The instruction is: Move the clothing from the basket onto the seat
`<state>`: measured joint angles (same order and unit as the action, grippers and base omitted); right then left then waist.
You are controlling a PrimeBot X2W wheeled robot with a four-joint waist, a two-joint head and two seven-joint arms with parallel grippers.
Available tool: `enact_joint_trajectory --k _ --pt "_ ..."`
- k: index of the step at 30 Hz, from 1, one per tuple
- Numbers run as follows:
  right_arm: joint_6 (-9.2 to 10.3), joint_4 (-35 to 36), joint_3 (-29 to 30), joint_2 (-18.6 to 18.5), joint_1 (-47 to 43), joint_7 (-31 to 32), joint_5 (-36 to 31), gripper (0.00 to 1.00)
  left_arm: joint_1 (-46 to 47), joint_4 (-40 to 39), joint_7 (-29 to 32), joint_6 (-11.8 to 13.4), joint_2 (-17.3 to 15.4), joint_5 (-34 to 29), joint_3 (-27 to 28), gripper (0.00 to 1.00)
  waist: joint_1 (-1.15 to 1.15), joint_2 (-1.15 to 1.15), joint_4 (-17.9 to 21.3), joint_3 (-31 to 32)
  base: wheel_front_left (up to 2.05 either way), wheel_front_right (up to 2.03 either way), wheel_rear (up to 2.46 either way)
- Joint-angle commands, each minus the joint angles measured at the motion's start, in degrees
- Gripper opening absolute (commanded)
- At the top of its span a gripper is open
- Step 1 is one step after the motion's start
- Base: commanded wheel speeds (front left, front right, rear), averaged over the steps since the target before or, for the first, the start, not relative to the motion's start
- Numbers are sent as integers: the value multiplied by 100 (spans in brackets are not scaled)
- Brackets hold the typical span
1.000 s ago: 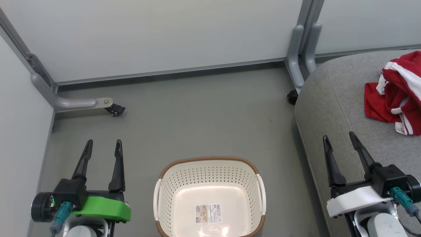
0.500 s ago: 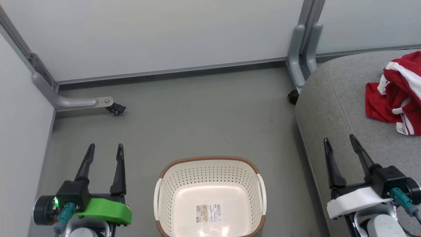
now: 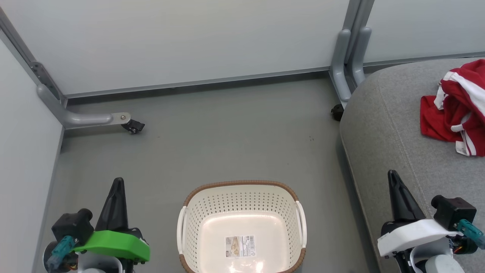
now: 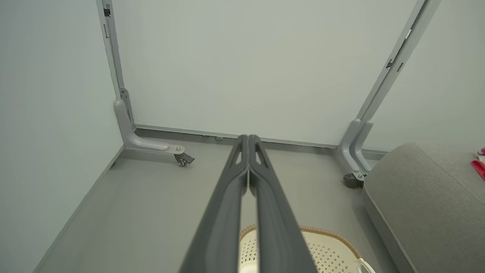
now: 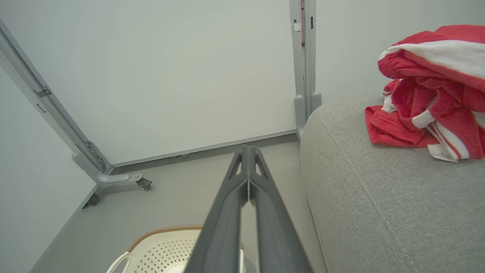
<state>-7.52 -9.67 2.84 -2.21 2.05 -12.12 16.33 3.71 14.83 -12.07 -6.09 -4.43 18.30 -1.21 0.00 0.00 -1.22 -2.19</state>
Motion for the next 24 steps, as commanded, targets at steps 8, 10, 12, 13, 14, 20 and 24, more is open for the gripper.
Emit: enact_joint_trajectory --k 8,10,12,13,14,20,24 --pt "1 19 68 -34 149 232 1008 0 84 -116 224 -37 3 979 119 0 0 0 9 15 0 0 0" --pt "1 6 77 -35 159 280 1205 0 90 -117 271 -41 8 1168 138 0 0 0 11 18 0 0 0" --pt "1 -6 86 -37 169 327 1397 0 95 -118 318 -44 12 1359 157 0 0 0 13 22 0 0 0" --pt "1 -13 91 -37 174 356 1501 0 99 -118 343 -45 15 1458 167 0 0 0 14 24 0 0 0" --pt "1 -18 95 -38 178 374 1584 0 101 -119 364 -46 17 1539 176 0 0 0 15 25 0 0 0" --pt "1 -53 120 -43 202 509 2125 0 120 -119 499 -54 30 2070 230 0 0 0 22 36 0 0 0" --pt "2 -76 136 -45 218 595 2464 0 133 -118 582 -60 37 2401 263 0 0 0 26 42 0 0 0"
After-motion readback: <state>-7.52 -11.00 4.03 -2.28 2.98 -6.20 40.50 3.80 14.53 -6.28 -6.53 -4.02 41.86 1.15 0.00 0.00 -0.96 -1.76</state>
